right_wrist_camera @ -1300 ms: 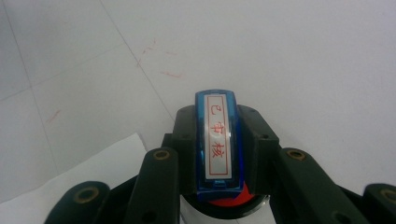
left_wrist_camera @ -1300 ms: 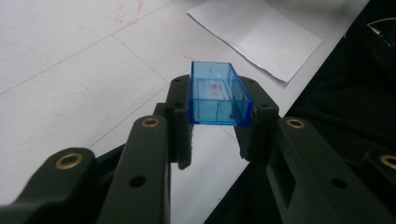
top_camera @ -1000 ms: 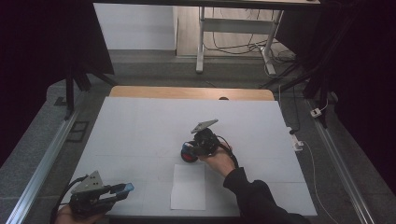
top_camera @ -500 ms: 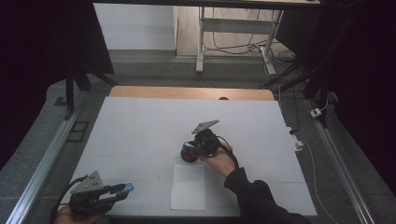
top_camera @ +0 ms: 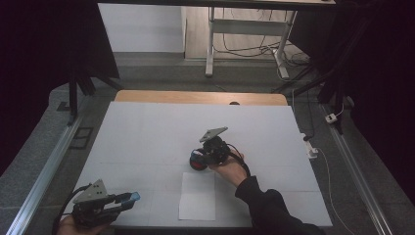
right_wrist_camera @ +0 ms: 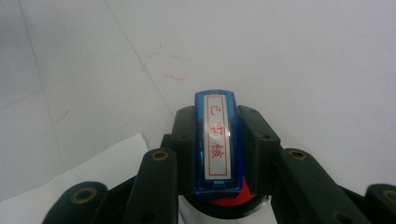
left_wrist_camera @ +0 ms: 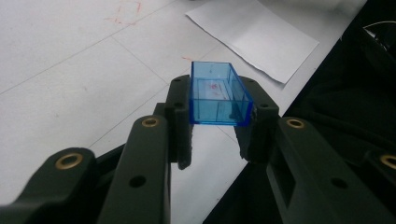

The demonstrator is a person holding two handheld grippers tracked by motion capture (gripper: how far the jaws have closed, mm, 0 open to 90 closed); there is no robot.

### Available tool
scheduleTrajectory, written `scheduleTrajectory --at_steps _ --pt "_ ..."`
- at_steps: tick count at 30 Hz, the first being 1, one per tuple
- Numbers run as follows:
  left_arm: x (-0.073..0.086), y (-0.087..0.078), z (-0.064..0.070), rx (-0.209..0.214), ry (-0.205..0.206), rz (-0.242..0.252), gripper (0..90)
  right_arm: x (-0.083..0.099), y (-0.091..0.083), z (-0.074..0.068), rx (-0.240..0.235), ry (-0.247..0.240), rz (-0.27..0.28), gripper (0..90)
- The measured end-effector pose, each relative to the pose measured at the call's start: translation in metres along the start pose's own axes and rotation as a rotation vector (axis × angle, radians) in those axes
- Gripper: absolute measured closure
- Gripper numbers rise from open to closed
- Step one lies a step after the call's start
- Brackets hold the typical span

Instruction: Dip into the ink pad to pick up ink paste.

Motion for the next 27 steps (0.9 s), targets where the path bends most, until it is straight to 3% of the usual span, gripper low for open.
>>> scheduleTrajectory --at_steps 11,18,27 --pt "0.000 0.000 0.000 0.002 -0.003 0.005 68.1 -0.005 -0.007 0.000 0.016 -0.019 0.019 70.5" --pt "0.000 0.000 0.000 0.001 -0.003 0.005 68.1 -0.013 -0.023 -0.005 -0.004 -0.008 0.060 70.5" --pt "0.000 0.000 0.000 0.000 -0.002 0.005 68.1 -0.020 -0.043 -0.018 -0.022 -0.041 0.094 70.6"
Point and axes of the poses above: each handheld gripper's, and its own axes: y roughly forward along the jaws, x roughly out of its underside, z roughly to its right, the point moved 10 cm from there along y, roughly forward along the jaws, and after that the axes turned 11 degrees about -y, right-handed, at the moved point
